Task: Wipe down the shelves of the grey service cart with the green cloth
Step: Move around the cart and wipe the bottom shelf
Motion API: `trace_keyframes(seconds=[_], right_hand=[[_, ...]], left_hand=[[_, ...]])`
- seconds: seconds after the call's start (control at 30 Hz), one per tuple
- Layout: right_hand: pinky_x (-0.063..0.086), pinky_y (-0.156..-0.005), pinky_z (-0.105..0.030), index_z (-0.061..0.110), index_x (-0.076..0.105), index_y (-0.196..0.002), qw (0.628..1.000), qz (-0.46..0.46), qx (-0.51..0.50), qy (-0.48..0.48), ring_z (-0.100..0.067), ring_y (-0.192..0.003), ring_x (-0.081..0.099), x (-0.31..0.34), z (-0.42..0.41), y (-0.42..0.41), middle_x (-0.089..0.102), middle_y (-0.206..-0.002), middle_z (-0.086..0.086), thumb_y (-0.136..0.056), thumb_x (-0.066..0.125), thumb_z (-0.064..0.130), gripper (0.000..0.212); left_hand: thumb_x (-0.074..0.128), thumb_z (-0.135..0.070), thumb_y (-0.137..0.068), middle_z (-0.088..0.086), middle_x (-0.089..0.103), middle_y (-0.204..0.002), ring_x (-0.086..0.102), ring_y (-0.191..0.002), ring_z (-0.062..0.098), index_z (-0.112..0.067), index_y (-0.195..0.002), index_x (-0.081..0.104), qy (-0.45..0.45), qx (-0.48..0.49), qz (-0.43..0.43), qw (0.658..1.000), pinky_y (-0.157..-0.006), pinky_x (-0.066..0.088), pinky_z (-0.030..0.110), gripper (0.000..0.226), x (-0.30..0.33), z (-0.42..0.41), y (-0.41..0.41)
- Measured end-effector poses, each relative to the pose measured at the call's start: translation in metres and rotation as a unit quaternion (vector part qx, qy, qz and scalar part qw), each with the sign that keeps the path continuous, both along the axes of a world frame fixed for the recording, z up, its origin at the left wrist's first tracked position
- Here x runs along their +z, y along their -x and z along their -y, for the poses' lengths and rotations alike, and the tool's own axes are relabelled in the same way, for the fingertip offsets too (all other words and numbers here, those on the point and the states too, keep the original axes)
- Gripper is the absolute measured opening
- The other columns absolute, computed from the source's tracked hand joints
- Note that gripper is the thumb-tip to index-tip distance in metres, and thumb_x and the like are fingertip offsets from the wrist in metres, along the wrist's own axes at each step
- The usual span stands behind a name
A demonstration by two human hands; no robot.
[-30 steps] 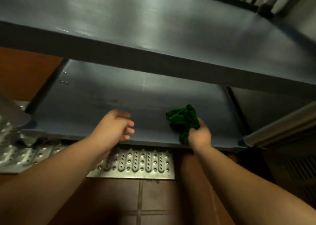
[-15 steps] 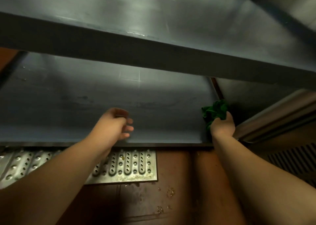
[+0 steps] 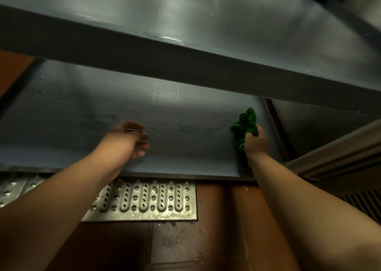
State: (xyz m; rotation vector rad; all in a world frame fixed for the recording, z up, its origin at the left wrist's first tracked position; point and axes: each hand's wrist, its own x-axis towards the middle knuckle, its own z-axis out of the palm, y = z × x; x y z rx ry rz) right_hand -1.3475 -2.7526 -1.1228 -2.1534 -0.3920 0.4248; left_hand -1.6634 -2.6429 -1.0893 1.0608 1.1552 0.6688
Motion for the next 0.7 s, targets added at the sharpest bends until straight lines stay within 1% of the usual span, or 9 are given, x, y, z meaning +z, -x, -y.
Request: trace_keyframes(seconds=[0.07,0.17,0.23,0.3,0.33,0.43,0.53,0.63,0.7], right_hand=[[0.048,-0.102,-0.044,0.017,0.046,-0.145,1.0,0.004,0.029,0.0,-0.027,-0.117,0.056,-0.002,-0.014,0.025,0.058,-0.128,-0.008,-0.095,0.045,0.011,0.05],[0.048,-0.102,-0.048,0.019,0.048,-0.143,0.998,0.017,0.061,0.011,-0.032,-0.118,0.057,-0.007,-0.035,0.059,0.059,-0.132,-0.011,-0.094,0.045,0.012,0.049],[0.049,-0.098,-0.043,0.018,0.052,-0.138,0.996,0.027,0.08,0.016,-0.031,-0.112,0.059,-0.006,-0.049,0.082,0.062,-0.124,-0.01,-0.092,0.046,0.011,0.048],[0.048,-0.094,-0.036,0.016,0.053,-0.137,0.995,0.021,0.097,0.011,-0.027,-0.107,0.059,-0.005,-0.061,0.108,0.061,-0.117,-0.005,-0.092,0.046,0.008,0.047],[0.049,-0.095,-0.038,0.017,0.053,-0.137,0.994,0.019,0.104,0.004,-0.027,-0.107,0.059,-0.007,-0.067,0.121,0.061,-0.117,-0.005,-0.091,0.047,0.008,0.047],[0.051,-0.096,-0.051,0.02,0.054,-0.136,0.993,0.017,0.119,-0.015,-0.034,-0.108,0.062,-0.014,-0.088,0.16,0.065,-0.122,-0.012,-0.084,0.045,0.017,0.053],[0.051,-0.094,-0.053,0.023,0.054,-0.136,0.99,0.015,0.139,-0.013,-0.035,-0.107,0.063,-0.021,-0.11,0.199,0.065,-0.122,-0.012,-0.078,0.042,0.021,0.059],[0.052,-0.094,-0.049,0.024,0.053,-0.137,0.986,0.005,0.163,-0.021,-0.034,-0.106,0.063,-0.023,-0.131,0.241,0.066,-0.121,-0.011,-0.081,0.043,0.015,0.058],[0.053,-0.091,-0.043,0.024,0.053,-0.138,0.984,-0.007,0.177,-0.028,-0.03,-0.103,0.063,-0.022,-0.145,0.27,0.066,-0.119,-0.008,-0.083,0.043,0.012,0.057]], left_hand=[[0.039,0.002,-0.096,0.004,0.062,-0.081,0.062,-0.069,0.018,-0.019,-0.091,0.055,0.002,0.012,0.003,1.0,-0.06,0.048,0.03,0.026,0.002,-0.004,0.013],[0.04,0.001,-0.095,0.003,0.062,-0.082,0.063,-0.07,0.018,-0.02,-0.092,0.055,-0.002,0.032,0.009,0.999,-0.061,0.049,0.03,0.026,0.006,-0.011,0.037],[0.04,0.002,-0.094,0.003,0.062,-0.082,0.064,-0.07,0.019,-0.02,-0.092,0.055,-0.008,0.043,0.007,0.999,-0.061,0.049,0.03,0.026,0.007,-0.017,0.056],[0.039,0.002,-0.094,0.004,0.062,-0.084,0.064,-0.072,0.019,-0.019,-0.093,0.055,-0.013,0.051,0.004,0.999,-0.06,0.05,0.029,0.026,0.007,-0.023,0.076],[0.039,0.003,-0.094,0.004,0.062,-0.085,0.065,-0.072,0.019,-0.018,-0.095,0.055,-0.015,0.055,0.002,0.998,-0.058,0.05,0.028,0.026,0.007,-0.026,0.087],[0.038,0.004,-0.093,0.005,0.062,-0.086,0.064,-0.07,0.018,-0.015,-0.102,0.054,-0.018,0.076,-0.006,0.997,-0.057,0.05,0.027,0.026,0.005,-0.036,0.12],[0.039,0.003,-0.093,0.008,0.064,-0.089,0.064,-0.072,0.018,-0.011,-0.111,0.052,-0.017,0.101,-0.015,0.995,-0.057,0.05,0.026,0.027,0.003,-0.045,0.151],[0.041,0.003,-0.092,0.007,0.064,-0.09,0.063,-0.071,0.017,-0.011,-0.112,0.052,-0.007,0.12,-0.016,0.993,-0.055,0.051,0.024,0.027,0.002,-0.05,0.179],[0.045,0.001,-0.092,0.008,0.065,-0.092,0.063,-0.07,0.015,-0.012,-0.109,0.054,0.002,0.124,-0.013,0.992,-0.057,0.052,0.025,0.023,0.002,-0.05,0.196]])
